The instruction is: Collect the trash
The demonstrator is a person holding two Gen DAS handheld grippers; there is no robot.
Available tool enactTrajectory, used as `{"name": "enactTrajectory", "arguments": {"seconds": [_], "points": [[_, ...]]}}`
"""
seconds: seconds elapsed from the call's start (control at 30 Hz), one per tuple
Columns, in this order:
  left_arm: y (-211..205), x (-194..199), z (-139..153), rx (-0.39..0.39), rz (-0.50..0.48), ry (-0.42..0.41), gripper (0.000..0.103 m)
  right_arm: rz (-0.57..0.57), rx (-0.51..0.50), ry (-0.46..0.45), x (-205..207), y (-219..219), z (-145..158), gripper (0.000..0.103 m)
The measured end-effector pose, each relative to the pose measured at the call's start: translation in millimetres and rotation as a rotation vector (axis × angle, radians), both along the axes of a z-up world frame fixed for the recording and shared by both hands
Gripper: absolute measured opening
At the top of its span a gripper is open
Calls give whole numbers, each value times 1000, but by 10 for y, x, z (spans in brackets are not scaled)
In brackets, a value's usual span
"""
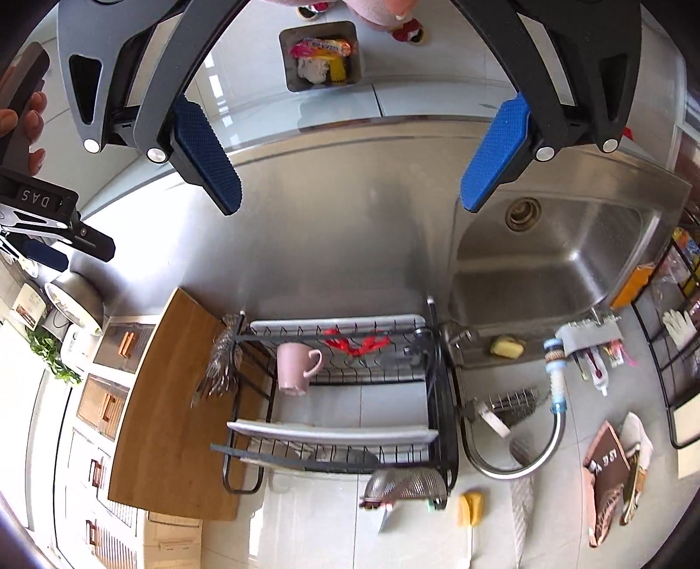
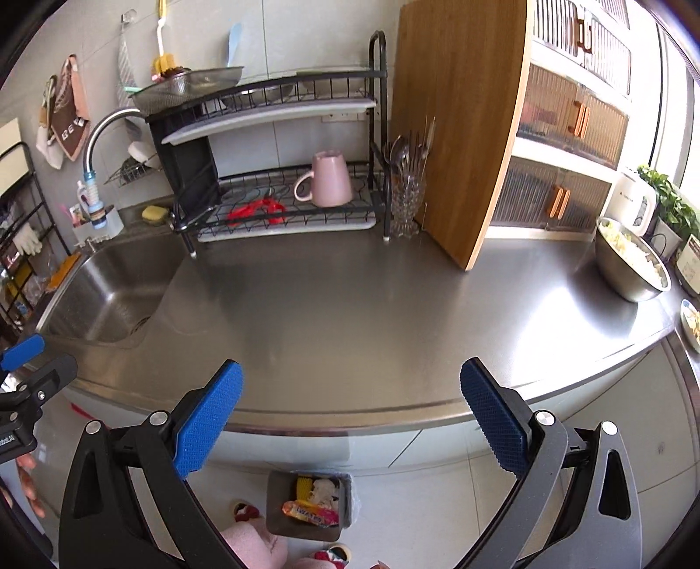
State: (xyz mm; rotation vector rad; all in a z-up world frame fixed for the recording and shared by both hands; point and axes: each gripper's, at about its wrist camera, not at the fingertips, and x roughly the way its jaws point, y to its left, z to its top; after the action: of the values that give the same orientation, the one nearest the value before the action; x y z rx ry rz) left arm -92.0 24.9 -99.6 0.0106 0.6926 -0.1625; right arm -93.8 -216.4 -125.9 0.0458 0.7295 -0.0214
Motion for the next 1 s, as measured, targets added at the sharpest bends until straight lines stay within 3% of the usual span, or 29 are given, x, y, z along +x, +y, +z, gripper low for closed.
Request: {"name": "enactTrajectory", "arguments": {"seconds": [0.17,0.47,1.0], "points": [[33,-23,395,15,66,-60,95,-13,-6,-100,-109,58,480,100],[-19,-64,836,-8,54,-154,95,-54,-12,-214,-204,53,1033,100],[-74,-42,1184,12,84,-210,95,-87,-16,-266,-229,-33,1351,100]]}}
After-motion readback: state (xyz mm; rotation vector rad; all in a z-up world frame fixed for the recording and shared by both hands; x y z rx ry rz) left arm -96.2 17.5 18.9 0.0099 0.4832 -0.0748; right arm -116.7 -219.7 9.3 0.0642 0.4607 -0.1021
